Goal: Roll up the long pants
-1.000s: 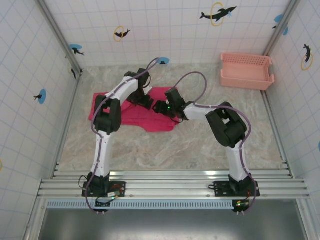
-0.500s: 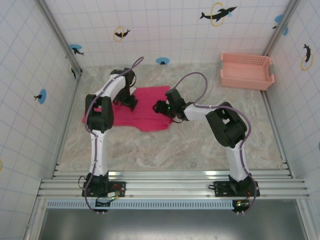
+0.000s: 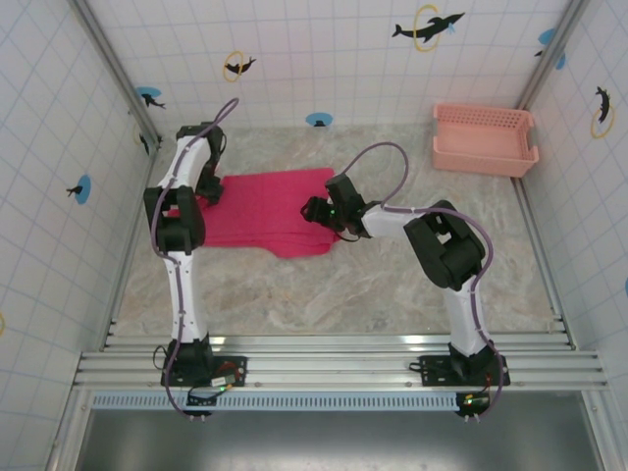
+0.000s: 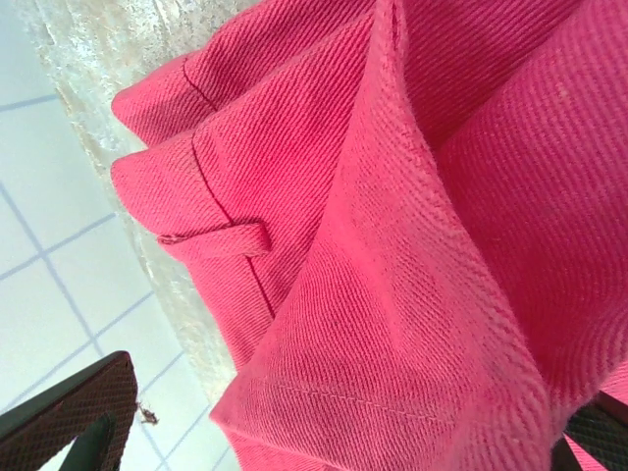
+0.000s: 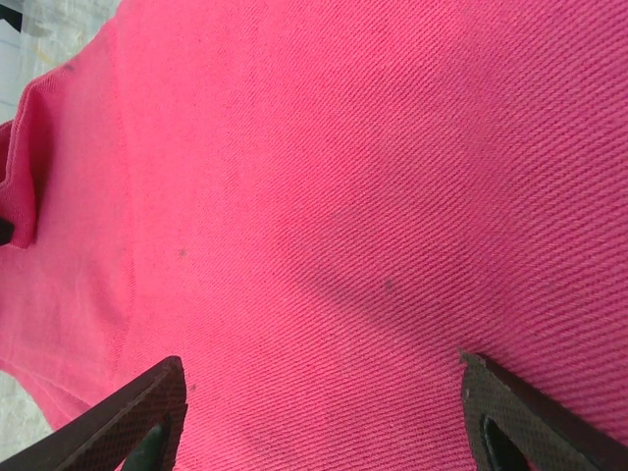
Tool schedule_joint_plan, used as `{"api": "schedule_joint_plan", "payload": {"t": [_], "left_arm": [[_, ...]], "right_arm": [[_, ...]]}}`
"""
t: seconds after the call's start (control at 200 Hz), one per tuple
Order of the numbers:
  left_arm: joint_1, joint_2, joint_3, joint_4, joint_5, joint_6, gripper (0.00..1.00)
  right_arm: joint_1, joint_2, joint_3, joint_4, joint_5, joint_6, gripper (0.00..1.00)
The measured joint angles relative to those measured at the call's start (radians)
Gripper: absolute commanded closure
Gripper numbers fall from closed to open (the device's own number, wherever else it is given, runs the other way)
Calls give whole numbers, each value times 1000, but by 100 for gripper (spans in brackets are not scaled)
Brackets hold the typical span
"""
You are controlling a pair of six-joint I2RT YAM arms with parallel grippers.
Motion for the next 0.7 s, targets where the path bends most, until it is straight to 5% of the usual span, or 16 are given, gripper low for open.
{"api": "schedule_joint_plan", "payload": {"t": [0.44, 0.701], "left_arm": [[143, 14, 82, 40, -99, -1, 3], [141, -31, 101, 100, -90, -21, 3]], "right_arm": [[0, -19, -40, 27, 13, -2, 24], [1, -63, -93, 25, 37, -16, 23]]}}
